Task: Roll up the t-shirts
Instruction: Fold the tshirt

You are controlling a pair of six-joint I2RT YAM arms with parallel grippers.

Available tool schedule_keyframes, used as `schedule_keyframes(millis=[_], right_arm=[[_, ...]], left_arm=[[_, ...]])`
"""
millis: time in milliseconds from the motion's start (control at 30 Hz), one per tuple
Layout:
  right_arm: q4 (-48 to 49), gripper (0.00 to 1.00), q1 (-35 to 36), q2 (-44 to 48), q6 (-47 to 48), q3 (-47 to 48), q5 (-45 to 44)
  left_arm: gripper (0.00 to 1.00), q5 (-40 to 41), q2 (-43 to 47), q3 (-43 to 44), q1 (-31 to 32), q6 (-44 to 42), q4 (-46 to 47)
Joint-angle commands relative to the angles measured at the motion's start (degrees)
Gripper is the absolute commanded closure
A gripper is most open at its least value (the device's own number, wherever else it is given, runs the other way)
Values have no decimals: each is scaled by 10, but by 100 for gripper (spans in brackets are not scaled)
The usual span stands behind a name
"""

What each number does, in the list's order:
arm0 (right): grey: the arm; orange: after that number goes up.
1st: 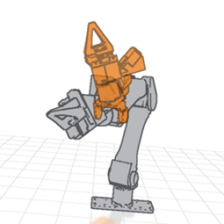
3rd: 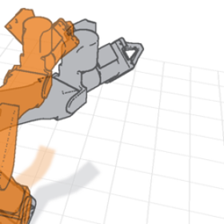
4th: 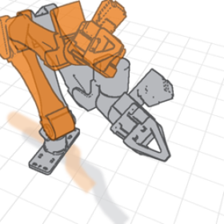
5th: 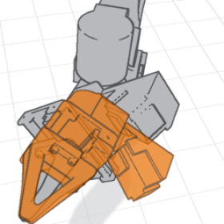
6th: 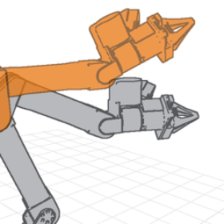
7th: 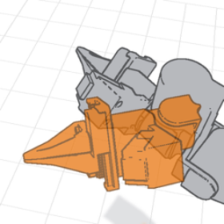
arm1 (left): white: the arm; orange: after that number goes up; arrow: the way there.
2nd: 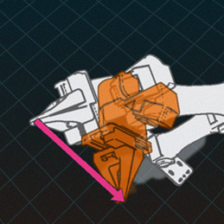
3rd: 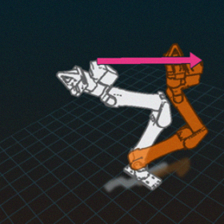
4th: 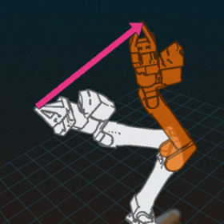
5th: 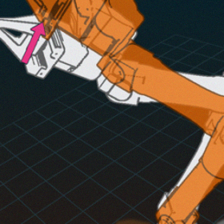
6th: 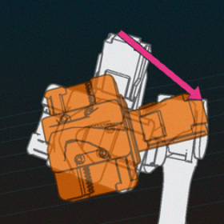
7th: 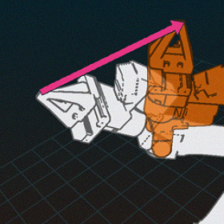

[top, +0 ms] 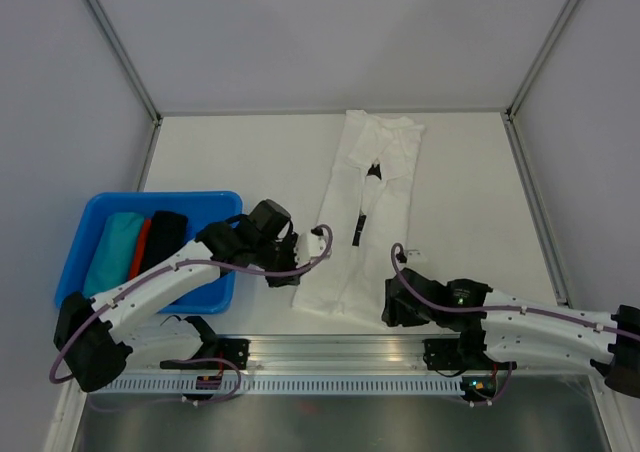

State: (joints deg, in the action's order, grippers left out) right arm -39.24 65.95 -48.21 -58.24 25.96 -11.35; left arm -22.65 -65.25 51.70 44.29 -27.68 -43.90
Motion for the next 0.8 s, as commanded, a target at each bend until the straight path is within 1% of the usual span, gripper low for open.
schedule_keyframes(millis=[0,33,67,100,133,167,200,233,267,300,333,367,400,433,467,500,533,567,600,633,667,733,767], right_arm=[[-37,47,-75,5,41,94,-22],[-30,48,-119,-8,70,115,-10],[-17,48,-163,-21,108,135,12],[22,48,-265,-39,177,173,40],[48,49,-323,-89,214,192,133],[76,49,-379,-121,236,208,179],[121,57,-488,-156,260,245,207],[133,61,-530,-235,269,273,222],[138,64,-558,-278,276,343,219],[143,64,-595,-319,283,382,208],[146,64,-604,-398,284,420,190],[152,65,-611,-436,281,489,189],[162,65,-623,-473,276,522,187],[167,66,-629,-542,260,553,186],[174,67,-640,-576,254,609,179],[175,67,-645,-608,247,635,172],[175,67,-652,-670,230,661,166],[175,67,-655,-702,225,713,170],[169,68,-655,-731,220,742,175],[162,68,-660,-787,219,771,176],[154,68,-670,-814,217,827,177],[137,68,-671,-875,212,871,176],[141,66,-671,-891,205,897,172]], left_arm=[[65,72,-15,-24,33,-123,-29],[65,79,-19,-31,36,-141,-32],[65,82,-19,-49,39,-181,-32],[64,88,-19,-59,47,-204,-31],[64,93,-21,-70,52,-222,-23],[64,102,-29,-89,57,-240,-11],[64,126,-36,-97,68,-243,1],[64,136,-42,-109,71,-241,27],[65,140,-51,-111,73,-240,34],[64,143,-56,-110,76,-238,36],[64,140,-58,-110,75,-237,37],[65,138,-59,-111,76,-239,38],[65,137,-59,-114,76,-241,37],[65,136,-59,-117,76,-245,37],[65,136,-57,-128,77,-254,39],[65,133,-56,-134,77,-260,41],[65,130,-57,-143,77,-265,42],[65,128,-57,-145,77,-264,44],[65,123,-59,-145,78,-262,47],[65,122,-66,-144,79,-258,49],[65,121,-70,-142,82,-251,50],[65,119,-82,-137,84,-241,55],[65,118,-89,-136,89,-236,58]])
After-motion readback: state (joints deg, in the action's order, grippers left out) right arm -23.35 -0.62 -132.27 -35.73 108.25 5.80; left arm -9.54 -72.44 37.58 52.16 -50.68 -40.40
